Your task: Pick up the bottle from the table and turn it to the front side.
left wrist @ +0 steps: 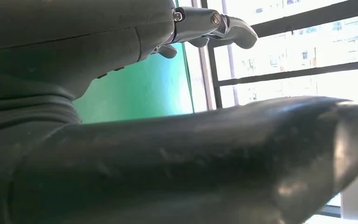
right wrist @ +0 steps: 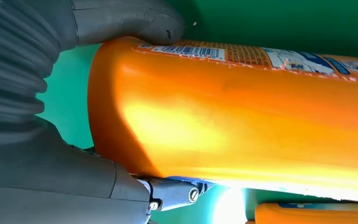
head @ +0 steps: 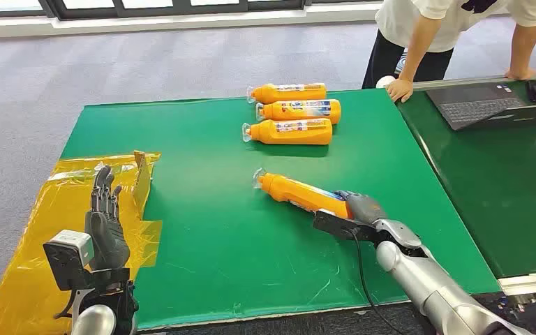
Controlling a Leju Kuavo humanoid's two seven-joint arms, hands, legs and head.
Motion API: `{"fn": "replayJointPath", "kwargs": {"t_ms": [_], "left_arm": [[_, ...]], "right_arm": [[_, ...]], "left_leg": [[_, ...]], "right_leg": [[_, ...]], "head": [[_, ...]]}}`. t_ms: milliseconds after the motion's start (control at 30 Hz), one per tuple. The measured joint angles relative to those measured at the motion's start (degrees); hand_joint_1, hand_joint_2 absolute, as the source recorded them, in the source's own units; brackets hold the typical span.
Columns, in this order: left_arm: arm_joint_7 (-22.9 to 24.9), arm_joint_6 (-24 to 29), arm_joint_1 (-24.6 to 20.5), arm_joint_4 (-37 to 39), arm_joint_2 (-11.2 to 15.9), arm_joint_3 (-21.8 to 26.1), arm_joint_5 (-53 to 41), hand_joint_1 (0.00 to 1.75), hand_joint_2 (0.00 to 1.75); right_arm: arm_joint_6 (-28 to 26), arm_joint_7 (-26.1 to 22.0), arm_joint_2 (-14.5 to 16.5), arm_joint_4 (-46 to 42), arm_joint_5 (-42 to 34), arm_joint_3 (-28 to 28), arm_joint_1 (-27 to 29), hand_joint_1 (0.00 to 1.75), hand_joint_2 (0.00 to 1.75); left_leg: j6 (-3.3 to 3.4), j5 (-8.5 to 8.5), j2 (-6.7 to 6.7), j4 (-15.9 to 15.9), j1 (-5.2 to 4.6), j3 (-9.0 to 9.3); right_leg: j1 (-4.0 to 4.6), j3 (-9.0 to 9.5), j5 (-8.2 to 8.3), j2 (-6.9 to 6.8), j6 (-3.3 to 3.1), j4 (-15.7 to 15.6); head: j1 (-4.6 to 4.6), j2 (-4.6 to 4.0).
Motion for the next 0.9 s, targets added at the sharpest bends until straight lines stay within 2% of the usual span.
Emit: {"fn": "replayJointPath", "kwargs": {"t_ms": [167,400,533,800,900], "left_arm": [[-0.01,0.00,0.01,0.00,0.00,0.00,0.00,0.00,0.00],[-0.16,0.10,0.27,-0.04,-0.02,0.00,0.00,0.00,0.00],[-0.35,0.31,0.36,-0.09,-0.02,0.00,0.00,0.00,0.00],[-0.54,0.70,0.44,-0.20,-0.02,0.00,0.00,0.00,0.00],[-0.72,0.75,0.44,-0.21,-0.02,0.01,0.03,0.00,0.00]], "right_arm": [[0.02,-0.09,0.07,-0.42,-0.99,-0.76,0.55,1.75,1.75],[-1.38,-3.84,0.35,-1.76,-6.29,-4.37,2.83,1.75,1.75],[-4.28,-6.81,0.69,-4.27,-8.90,-7.03,5.70,1.75,1.75],[-5.60,-7.91,1.17,-8.00,-9.54,-9.83,9.29,1.75,1.75],[-8.06,-9.67,1.54,-10.40,-9.66,-11.18,11.80,1.75,1.75]], "left_leg": [[0.01,-0.04,0.00,0.00,0.00,0.01],[0.00,-0.05,-0.04,0.00,0.00,-0.04],[-0.01,-0.06,-0.17,0.00,0.00,-0.17],[-0.02,-0.07,-0.16,-0.01,0.00,-0.30],[-0.02,-0.07,-0.26,0.00,0.00,-0.42]], "right_leg": [[0.00,-0.02,-0.07,-0.01,0.00,-0.01],[0.00,0.02,-0.08,-0.03,0.00,-0.01],[0.00,-0.03,-0.11,-0.10,0.02,-0.01],[0.00,-0.20,-0.11,-0.08,0.02,-0.01],[-0.01,-0.25,-0.13,-0.17,0.03,-0.01]], "head": [[0.00,0.00],[-0.01,0.00],[-0.01,0.00],[-0.01,0.00],[-0.01,0.00]]}}
